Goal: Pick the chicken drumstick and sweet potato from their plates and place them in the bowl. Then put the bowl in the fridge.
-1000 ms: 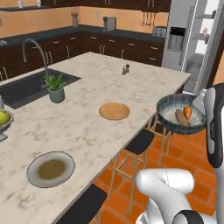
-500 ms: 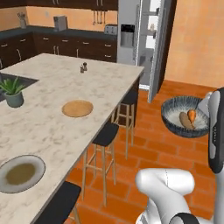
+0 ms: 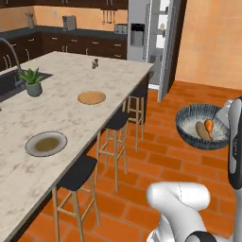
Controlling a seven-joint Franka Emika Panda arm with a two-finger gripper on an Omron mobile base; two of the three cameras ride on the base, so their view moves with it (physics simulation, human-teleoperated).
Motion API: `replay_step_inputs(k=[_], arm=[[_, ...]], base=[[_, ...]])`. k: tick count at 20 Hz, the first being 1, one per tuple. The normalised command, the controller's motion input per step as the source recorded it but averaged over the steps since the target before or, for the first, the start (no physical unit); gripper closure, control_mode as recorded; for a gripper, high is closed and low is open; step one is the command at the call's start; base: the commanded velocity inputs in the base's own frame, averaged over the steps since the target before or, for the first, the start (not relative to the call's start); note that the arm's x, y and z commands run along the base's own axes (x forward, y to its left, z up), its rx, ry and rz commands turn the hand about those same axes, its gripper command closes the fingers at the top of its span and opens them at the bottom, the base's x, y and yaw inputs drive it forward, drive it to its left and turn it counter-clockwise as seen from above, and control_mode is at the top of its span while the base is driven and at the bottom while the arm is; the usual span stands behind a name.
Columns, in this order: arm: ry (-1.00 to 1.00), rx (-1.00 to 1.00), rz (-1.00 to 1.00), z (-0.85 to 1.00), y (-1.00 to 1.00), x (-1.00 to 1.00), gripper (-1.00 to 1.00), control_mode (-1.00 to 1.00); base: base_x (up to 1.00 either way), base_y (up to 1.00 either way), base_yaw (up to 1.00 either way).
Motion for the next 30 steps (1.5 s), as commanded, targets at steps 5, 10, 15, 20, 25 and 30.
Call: replay_step_inputs(k=[5, 10, 15, 20, 25, 30], arm=[[0.0, 0.0, 0.0, 0.0, 0.0, 0.0, 1.0, 1.0], [0.0, 0.0, 0.0, 0.0, 0.0, 0.0, 1.0, 1.0], [0.0, 0.0, 0.0, 0.0, 0.0, 0.0, 1.0, 1.0], [0.0, 0.0, 0.0, 0.0, 0.0, 0.0, 1.0, 1.0], [0.0, 0.0, 0.0, 0.0, 0.0, 0.0, 1.0, 1.0], [0.0, 0.0, 0.0, 0.0, 0.0, 0.0, 1.0, 1.0]], base=[[-1.0, 0.61, 0.0], [-1.0, 1.0, -0.03], [-0.55, 1.0, -0.01], [0.15, 1.0, 0.0], [0.85, 1.0, -0.08], [0.28, 1.0, -0.28]])
